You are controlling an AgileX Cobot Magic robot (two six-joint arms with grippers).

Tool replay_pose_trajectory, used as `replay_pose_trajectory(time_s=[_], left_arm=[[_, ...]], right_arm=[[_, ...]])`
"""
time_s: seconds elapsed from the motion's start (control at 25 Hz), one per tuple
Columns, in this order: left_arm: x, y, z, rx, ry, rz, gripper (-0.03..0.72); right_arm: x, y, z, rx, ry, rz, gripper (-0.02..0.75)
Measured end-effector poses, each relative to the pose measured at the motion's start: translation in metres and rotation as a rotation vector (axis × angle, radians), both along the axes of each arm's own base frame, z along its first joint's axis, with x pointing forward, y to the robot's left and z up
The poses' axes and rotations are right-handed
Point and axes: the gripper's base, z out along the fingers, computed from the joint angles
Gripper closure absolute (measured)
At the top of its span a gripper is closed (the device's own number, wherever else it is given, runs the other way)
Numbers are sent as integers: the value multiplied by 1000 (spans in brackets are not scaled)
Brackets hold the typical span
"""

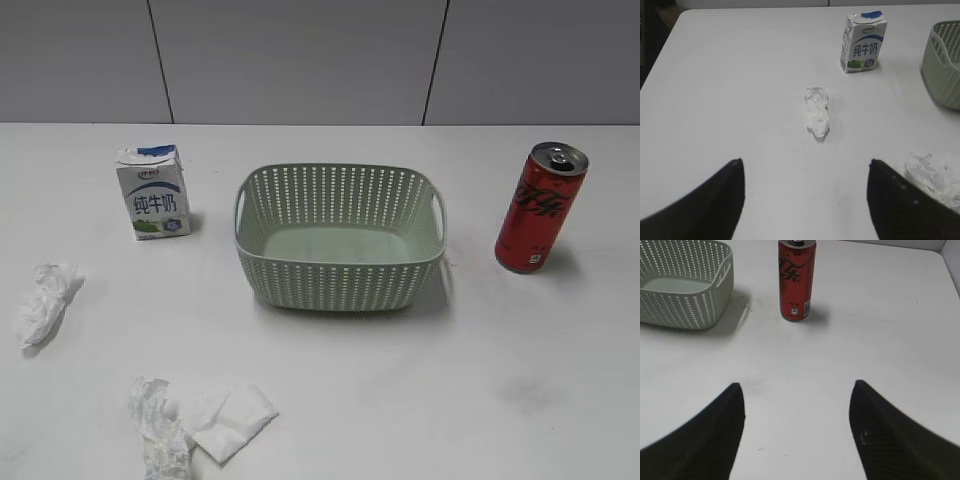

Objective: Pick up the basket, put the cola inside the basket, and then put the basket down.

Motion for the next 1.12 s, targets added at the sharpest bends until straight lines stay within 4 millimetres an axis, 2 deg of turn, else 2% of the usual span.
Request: replay_pose_trajectory(time_s=[1.12], left_arm=[[0,0,0,0,0,0,115]], right_arm=[[0,0,0,1,0,1,239]])
